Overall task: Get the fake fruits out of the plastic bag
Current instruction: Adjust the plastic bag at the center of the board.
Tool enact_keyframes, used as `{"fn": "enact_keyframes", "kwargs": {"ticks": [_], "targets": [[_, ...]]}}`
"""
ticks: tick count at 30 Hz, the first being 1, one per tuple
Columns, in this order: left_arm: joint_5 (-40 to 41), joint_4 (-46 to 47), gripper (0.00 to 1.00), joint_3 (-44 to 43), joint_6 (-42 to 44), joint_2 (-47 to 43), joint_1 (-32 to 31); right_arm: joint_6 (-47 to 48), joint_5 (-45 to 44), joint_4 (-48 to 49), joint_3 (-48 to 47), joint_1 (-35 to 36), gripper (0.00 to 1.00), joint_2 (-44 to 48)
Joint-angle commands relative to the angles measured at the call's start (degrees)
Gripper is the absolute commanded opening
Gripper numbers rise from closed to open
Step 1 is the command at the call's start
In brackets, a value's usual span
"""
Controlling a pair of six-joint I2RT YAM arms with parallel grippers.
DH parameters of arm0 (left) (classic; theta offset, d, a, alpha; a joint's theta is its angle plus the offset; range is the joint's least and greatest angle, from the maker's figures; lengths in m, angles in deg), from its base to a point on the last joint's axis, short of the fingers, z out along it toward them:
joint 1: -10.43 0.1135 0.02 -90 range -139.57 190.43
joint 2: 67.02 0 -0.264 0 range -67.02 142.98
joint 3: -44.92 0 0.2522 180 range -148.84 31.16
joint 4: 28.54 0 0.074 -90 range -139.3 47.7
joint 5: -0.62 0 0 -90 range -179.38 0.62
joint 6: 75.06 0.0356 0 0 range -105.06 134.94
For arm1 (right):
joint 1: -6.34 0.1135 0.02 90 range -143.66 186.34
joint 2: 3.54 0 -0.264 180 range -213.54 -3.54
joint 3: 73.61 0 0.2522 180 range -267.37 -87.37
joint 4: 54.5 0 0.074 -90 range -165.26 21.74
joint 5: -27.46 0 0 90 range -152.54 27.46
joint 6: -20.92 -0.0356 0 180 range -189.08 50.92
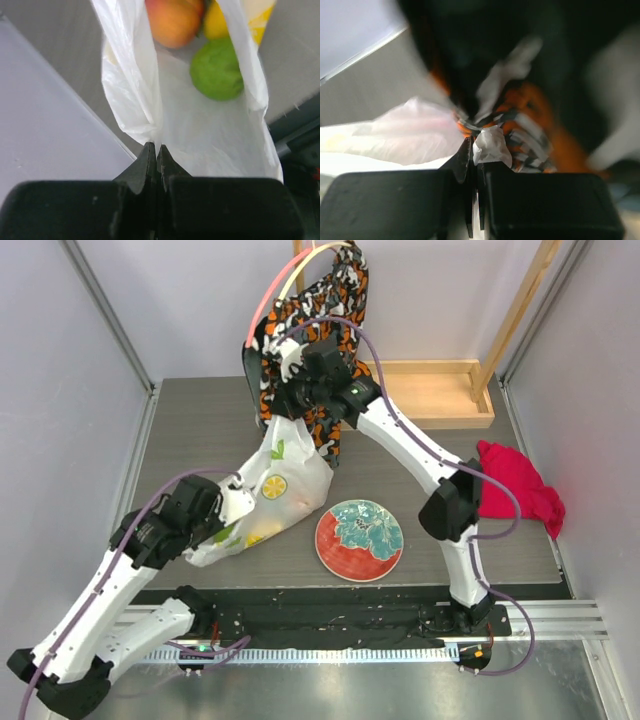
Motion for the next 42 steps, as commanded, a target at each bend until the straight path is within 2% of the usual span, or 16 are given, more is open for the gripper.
{"fn": "enact_keyframes", "kwargs": {"ticks": [1,4,7,9,13,17,18,22,26,27,28,30,34,36,40,42], "targets": [[3.7,22.0,0.0,-5.4,4.3,6.6,10.2,9.9,-6.1,3.1,-17.0,-0.7,0.01,-7.6],[-4.0,27.6,0.0,-15.9,2.1,16.7,27.7,13.3,-7.8,10.0,-21.2,-0.8,0.01,-10.5],[-10.9,27.1,0.0,-30.3,-3.5,26.7,37.4,13.3,-12.7,20.5,-18.8,-1.0,0.01,-10.1],[-12.9,24.5,0.0,-41.7,-6.5,32.7,39.8,12.6,-14.8,24.5,-20.0,-1.4,0.01,-10.5],[-18.6,22.8,0.0,-49.6,-9.7,33.9,40.7,14.3,-15.6,31.3,-20.3,-1.7,0.01,-8.6],[-21.2,19.0,0.0,-42.0,-9.1,27.9,40.7,18.5,-13.3,34.3,-9.9,-2.8,0.01,-1.2],[-21.5,17.9,0.0,-39.6,-8.3,24.6,40.7,20.0,-12.4,34.9,-1.8,-2.8,0.01,1.1],[-25.6,11.9,0.0,-21.8,-1.2,15.5,40.7,24.1,-11.7,36.9,19.0,-2.9,0.01,10.5],[-28.6,7.2,0.0,-12.9,3.7,10.0,40.7,26.5,-14.9,35.8,37.0,-2.8,0.01,19.3],[-28.7,6.9,0.0,-11.9,3.9,9.5,40.7,26.6,-15.7,34.9,42.5,-2.9,0.15,20.5],[-29.0,6.6,0.0,-10.9,4.0,9.4,40.7,26.9,-14.8,30.2,44.3,-2.8,0.38,21.4],[-30.0,5.4,0.0,-9.7,3.7,9.9,40.7,25.8,-11.7,24.1,45.3,-2.7,0.65,24.5],[-32.7,4.6,0.0,-10.4,-0.4,11.2,40.7,21.3,-2.2,7.8,39.5,-0.9,0.75,30.2],[-33.8,6.0,0.0,-11.4,-3.0,11.9,40.6,19.7,0.8,4.5,33.9,1.8,0.75,33.1],[-36.7,7.7,0.0,-12.6,-8.4,12.9,40.7,21.2,1.6,3.3,30.1,7.3,0.72,34.4],[-38.9,9.2,0.0,-13.0,-13.0,13.5,40.6,23.9,2.8,3.7,30.6,9.6,0.64,32.8]]}}
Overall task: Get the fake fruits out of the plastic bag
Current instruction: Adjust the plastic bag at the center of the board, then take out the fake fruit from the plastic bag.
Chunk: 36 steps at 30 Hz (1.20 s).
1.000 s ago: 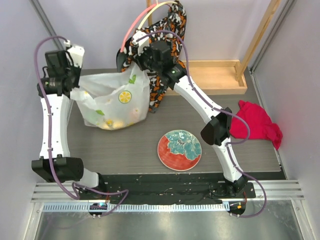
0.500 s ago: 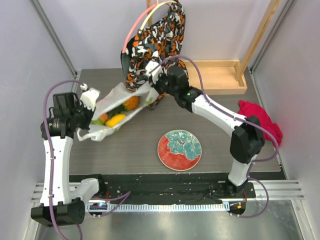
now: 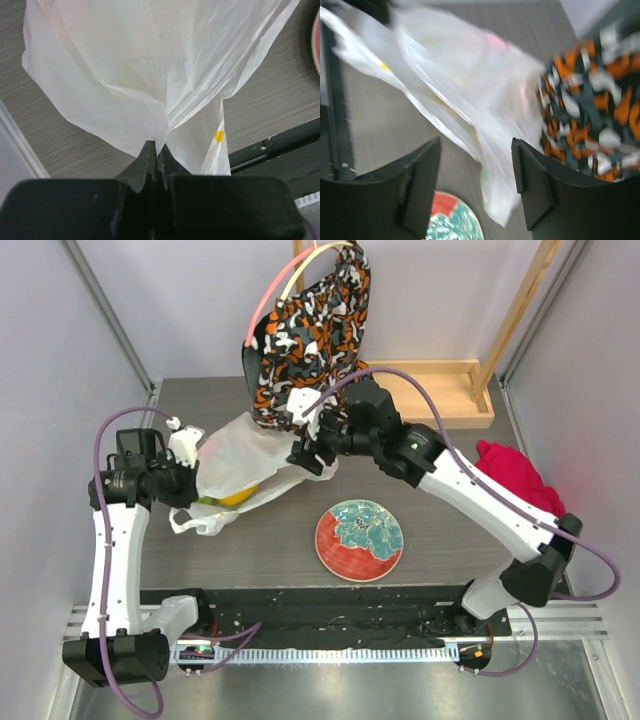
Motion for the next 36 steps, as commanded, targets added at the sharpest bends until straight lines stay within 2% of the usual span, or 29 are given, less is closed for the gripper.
{"fn": "enact_keyframes", "kwargs": {"ticks": [1,4,5,7,12,19,25,32,36], "targets": [[-6.2,4.3,0.0,-3.4,-10.1,1.3,0.3,2.9,5.5,-0.3,-2.4,4.1,0.6,0.9],[-8.1,6.7,0.0,-5.0,-15.3,2.1,0.3,3.4,7.8,2.1,-1.6,4.9,0.47,-3.8],[-8.1,7.0,0.0,-5.6,-16.3,2.3,0.2,3.5,8.1,2.5,-2.1,5.3,0.38,-6.6],[-8.0,7.2,0.0,-7.4,-19.3,2.1,0.3,3.8,9.5,3.0,-3.3,5.5,0.3,-9.3],[-9.3,7.4,0.0,-8.1,-22.1,0.3,0.3,5.4,9.2,5.4,-6.2,5.9,0.21,-16.4],[-8.8,3.7,0.0,-9.0,-20.8,-1.6,0.2,4.1,3.4,9.9,-8.4,6.0,0.16,-22.8],[-6.1,-0.4,0.0,-6.5,-14.6,-5.0,0.3,1.4,1.2,12.4,-12.7,5.8,0.15,-27.9],[-3.2,-0.5,0.0,-2.3,-10.7,-7.0,0.3,2.8,1.5,9.9,-10.7,3.6,0.13,-25.7],[-3.9,-0.8,0.0,-2.3,-9.0,-6.7,0.3,4.9,-1.6,10.1,-7.9,3.4,0.15,-24.7]]}}
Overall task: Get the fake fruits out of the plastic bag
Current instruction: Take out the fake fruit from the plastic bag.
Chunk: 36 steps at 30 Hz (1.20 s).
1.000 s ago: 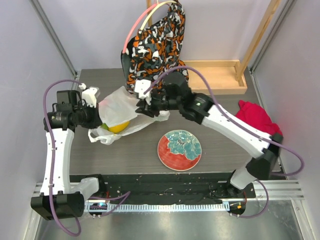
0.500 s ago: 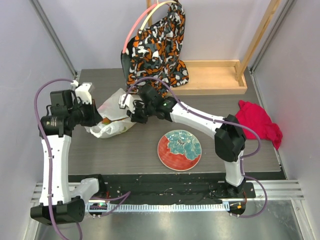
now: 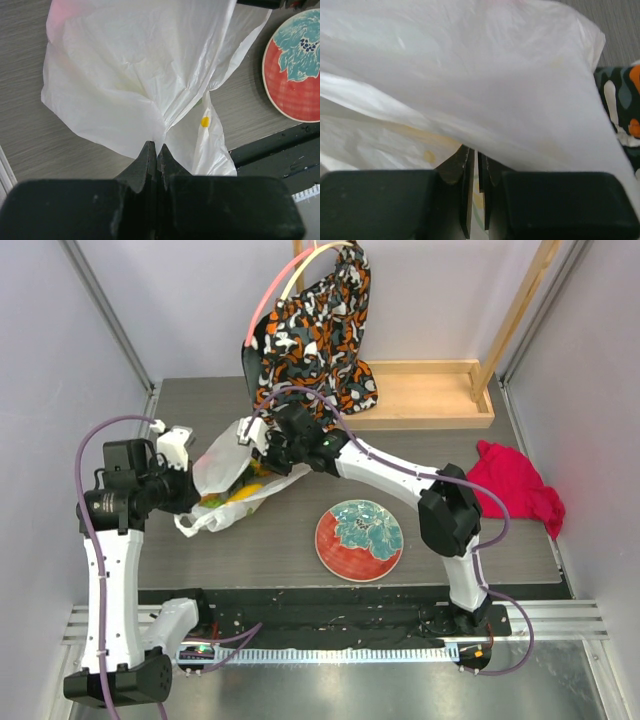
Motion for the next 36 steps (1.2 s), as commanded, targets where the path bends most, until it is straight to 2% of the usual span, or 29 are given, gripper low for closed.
{"fn": "enact_keyframes", "kwargs": {"ticks": [1,3,5,6,7,9,11,15,19,20,21,24,25,30,32,36], "targets": [[0.8,-0.1,0.0,-0.3,3.4,-0.2,0.3,2.1,-4.3,1.3,2.5,-0.6,0.17,3.0],[2.1,-0.7,0.0,-0.2,4.3,-0.2,0.3,3.3,-6.8,0.7,2.7,-0.2,0.19,1.0],[2.6,-0.8,0.0,0.2,4.8,-0.8,0.3,3.2,-12.4,1.8,6.9,0.2,0.19,1.5],[3.0,-0.7,0.0,0.3,5.2,-1.2,0.2,3.1,-13.4,3.3,10.2,0.5,0.19,5.5],[2.9,-0.5,0.0,0.7,5.2,-2.2,0.3,3.8,-13.9,4.7,18.1,1.0,0.19,7.9],[2.4,0.8,0.0,2.3,5.1,-3.4,0.3,4.2,-11.8,4.5,24.0,2.4,0.19,14.2],[1.7,1.6,0.0,3.1,5.6,-4.8,0.2,3.3,-10.3,3.5,27.6,3.0,0.19,16.2],[1.5,0.9,0.0,4.1,6.3,-5.1,0.2,4.3,-10.5,3.8,22.4,3.0,0.19,12.8],[1.5,0.5,0.0,4.4,6.0,-4.9,0.3,7.2,-9.2,3.5,10.6,2.9,0.23,4.0],[1.5,1.1,0.0,4.3,5.3,-5.0,0.2,7.9,-9.1,3.6,8.9,2.9,0.26,2.5],[1.3,1.5,0.0,4.3,4.8,-4.9,0.3,8.3,-8.9,3.5,6.1,2.9,0.36,1.5],[0.8,2.9,0.0,3.9,3.8,-4.3,0.3,10.2,-9.2,4.5,3.9,2.8,0.57,-1.4],[0.6,3.1,0.0,3.5,3.8,-3.9,0.3,11.0,-9.1,6.4,4.2,2.9,0.61,-1.7],[-0.7,3.5,0.0,2.7,3.3,-2.3,0.2,18.2,-5.8,11.7,7.2,2.9,0.71,-2.4],[-1.0,4.1,0.0,2.5,2.8,-1.8,0.2,21.1,-4.9,15.8,8.0,2.9,0.73,-2.8],[-2.2,4.1,0.0,2.1,1.8,-0.8,0.3,24.9,-2.8,17.9,5.5,3.3,0.74,-5.8]]}}
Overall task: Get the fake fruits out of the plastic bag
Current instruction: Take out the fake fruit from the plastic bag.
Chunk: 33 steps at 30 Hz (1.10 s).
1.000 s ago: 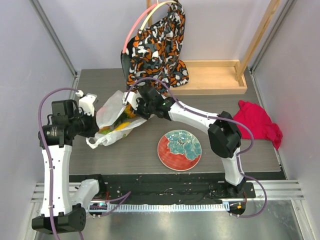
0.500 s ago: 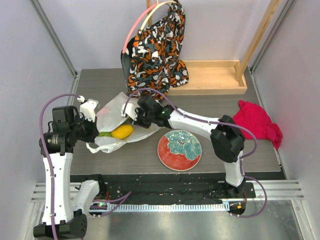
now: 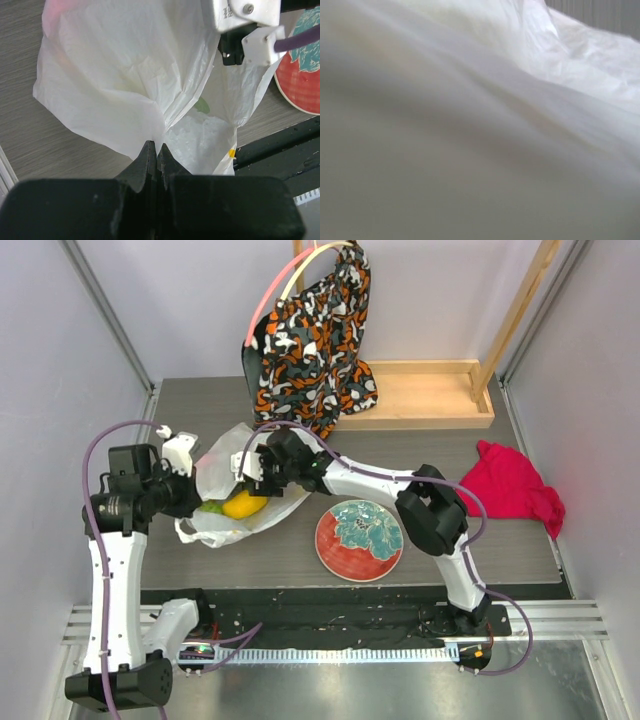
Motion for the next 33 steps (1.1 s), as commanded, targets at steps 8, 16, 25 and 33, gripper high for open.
{"fn": "enact_keyframes", "kwargs": {"ticks": [8,16,25,33], "targets": [[-3.7,1.9,0.0,-3.2,-2.6,0.9,0.3,8.9,7.4,9.0,-9.2,2.5,0.74,-8.1],[-4.8,0.4,0.0,-3.9,-3.6,0.5,0.3,9.3,5.8,14.0,-13.6,4.3,0.75,-14.4],[-4.8,1.6,0.0,-5.0,-4.6,0.7,0.3,12.8,-4.4,23.3,-11.5,5.9,0.38,-16.9],[-5.2,6.1,0.0,-3.4,-6.2,0.7,0.3,6.8,-3.1,10.5,-9.5,6.1,0.01,-4.5]]}}
